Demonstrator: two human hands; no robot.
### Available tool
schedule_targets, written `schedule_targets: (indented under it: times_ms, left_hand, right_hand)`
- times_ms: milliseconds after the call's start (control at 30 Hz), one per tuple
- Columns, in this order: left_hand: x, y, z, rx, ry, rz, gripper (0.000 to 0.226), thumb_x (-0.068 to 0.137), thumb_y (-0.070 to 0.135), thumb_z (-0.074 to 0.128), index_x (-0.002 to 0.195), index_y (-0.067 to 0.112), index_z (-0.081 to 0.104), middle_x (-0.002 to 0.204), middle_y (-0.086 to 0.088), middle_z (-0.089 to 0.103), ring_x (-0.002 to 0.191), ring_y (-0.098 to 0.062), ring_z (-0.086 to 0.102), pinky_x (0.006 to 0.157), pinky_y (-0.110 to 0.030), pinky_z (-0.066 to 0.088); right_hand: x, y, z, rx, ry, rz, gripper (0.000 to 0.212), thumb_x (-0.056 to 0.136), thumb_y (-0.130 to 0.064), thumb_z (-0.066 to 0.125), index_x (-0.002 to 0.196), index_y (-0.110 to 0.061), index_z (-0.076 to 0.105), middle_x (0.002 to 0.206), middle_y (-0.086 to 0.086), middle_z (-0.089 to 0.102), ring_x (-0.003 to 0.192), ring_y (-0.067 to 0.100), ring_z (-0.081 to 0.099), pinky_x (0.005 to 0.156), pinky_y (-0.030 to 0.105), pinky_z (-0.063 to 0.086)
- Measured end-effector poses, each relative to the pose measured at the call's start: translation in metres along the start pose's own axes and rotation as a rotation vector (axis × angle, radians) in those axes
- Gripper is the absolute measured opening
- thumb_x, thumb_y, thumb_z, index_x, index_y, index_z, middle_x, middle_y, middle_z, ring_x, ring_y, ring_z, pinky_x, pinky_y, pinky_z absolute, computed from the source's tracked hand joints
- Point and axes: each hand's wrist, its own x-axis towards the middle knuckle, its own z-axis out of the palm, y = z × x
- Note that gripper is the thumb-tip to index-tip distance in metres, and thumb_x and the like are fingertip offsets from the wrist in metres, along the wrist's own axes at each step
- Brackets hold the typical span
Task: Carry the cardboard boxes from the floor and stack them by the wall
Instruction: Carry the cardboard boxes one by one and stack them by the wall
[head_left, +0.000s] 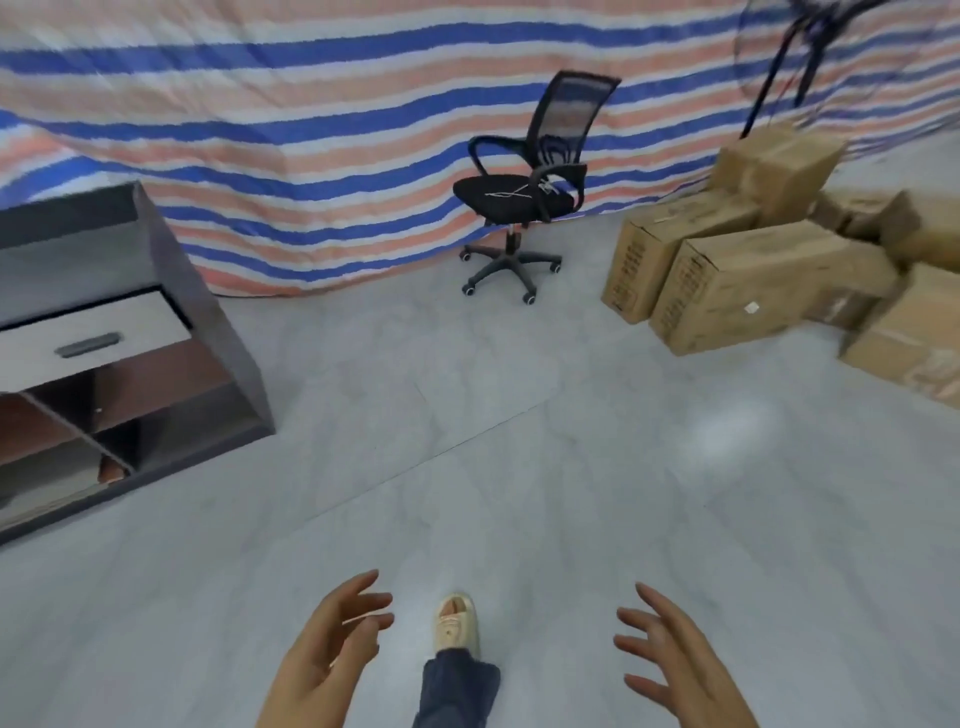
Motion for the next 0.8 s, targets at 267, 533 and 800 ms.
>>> schedule_targets:
  times_ms: [267,533,800]
  left_hand:
    - [0.185,0.100,0.045,0.110,-0.198,0.147,0.033,0.094,0.000,0.049,0.111,0.025,0.063,0.100,0.000,0.071,0.093,-0.009,0.068,0.091,-0.041,0.048]
    - [0.312,0.165,0.129,0.222,-0.396,0.093,0.033,0.094,0.001,0.051,0.110,0.026,0.064,0.100,0.004,0.071,0.091,-0.006,0.067,0.098,-0.046,0.046]
    - [0.416,0.217,0.273,0.172,-0.402,0.109,0.032,0.094,0.000,0.048,0.111,0.022,0.064,0.098,-0.002,0.072,0.092,-0.011,0.068,0.090,-0.039,0.049]
  right_hand:
    - [0.133,-0.078,0.005,0.107,0.254,-0.156,0.028,0.099,-0.017,0.040,0.119,-0.028,0.056,0.112,-0.002,0.066,0.095,0.011,0.068,0.069,0.026,0.059]
    - [0.231,-0.121,0.004,0.196,0.379,-0.100,0.028,0.098,-0.010,0.040,0.111,-0.026,0.058,0.110,0.001,0.065,0.099,0.017,0.063,0.075,0.035,0.051]
    - [0.371,-0.178,-0.088,0.164,0.411,-0.093,0.029,0.099,-0.009,0.040,0.119,-0.024,0.055,0.112,0.000,0.064,0.101,0.015,0.062,0.078,0.033,0.051]
